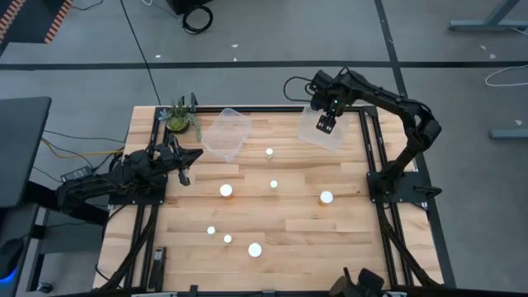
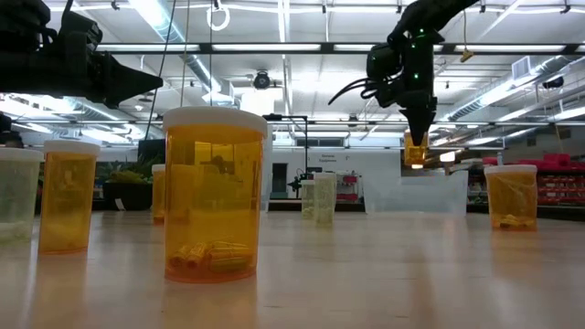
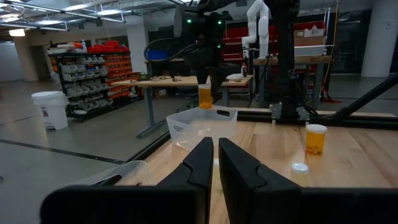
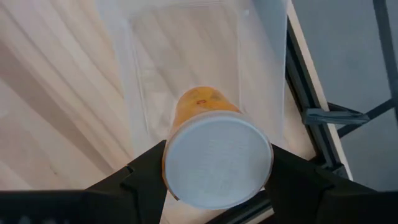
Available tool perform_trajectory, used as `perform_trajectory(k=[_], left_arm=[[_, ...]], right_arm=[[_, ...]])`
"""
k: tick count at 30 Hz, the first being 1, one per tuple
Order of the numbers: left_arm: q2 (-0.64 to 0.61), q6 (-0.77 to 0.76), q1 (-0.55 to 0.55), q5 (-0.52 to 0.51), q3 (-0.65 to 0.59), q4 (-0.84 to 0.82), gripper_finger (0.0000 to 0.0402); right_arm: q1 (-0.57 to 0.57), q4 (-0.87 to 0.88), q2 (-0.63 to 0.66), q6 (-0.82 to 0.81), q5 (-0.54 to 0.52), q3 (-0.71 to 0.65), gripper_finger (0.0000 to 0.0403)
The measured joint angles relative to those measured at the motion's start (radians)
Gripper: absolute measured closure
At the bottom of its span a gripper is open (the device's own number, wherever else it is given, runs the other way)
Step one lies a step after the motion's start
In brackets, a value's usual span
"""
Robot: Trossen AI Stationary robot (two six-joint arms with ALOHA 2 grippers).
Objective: Pick and place medicine bottles into bin by pill shape (circle, oval)
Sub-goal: Put the large orange capsule bottle into the right transparent bin
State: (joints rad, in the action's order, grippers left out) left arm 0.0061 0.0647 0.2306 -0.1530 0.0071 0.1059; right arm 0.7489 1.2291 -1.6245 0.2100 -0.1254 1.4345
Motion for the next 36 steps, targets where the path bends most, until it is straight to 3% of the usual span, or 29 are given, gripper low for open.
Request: perform_trajectory(k=[22, 36], left_arm=[[0.0, 0.0, 0.0, 0.0, 0.0, 0.0, 0.0375], [0.0, 0.0, 0.0, 0.0, 0.0, 0.0, 0.0369]], right_arm=[[0.082, -0.248, 0.0, -0.006, 0.003, -0.27, 0.0166], [0.132, -0.271, 0.0, -0.051, 0.006, -0.339, 0.0166]])
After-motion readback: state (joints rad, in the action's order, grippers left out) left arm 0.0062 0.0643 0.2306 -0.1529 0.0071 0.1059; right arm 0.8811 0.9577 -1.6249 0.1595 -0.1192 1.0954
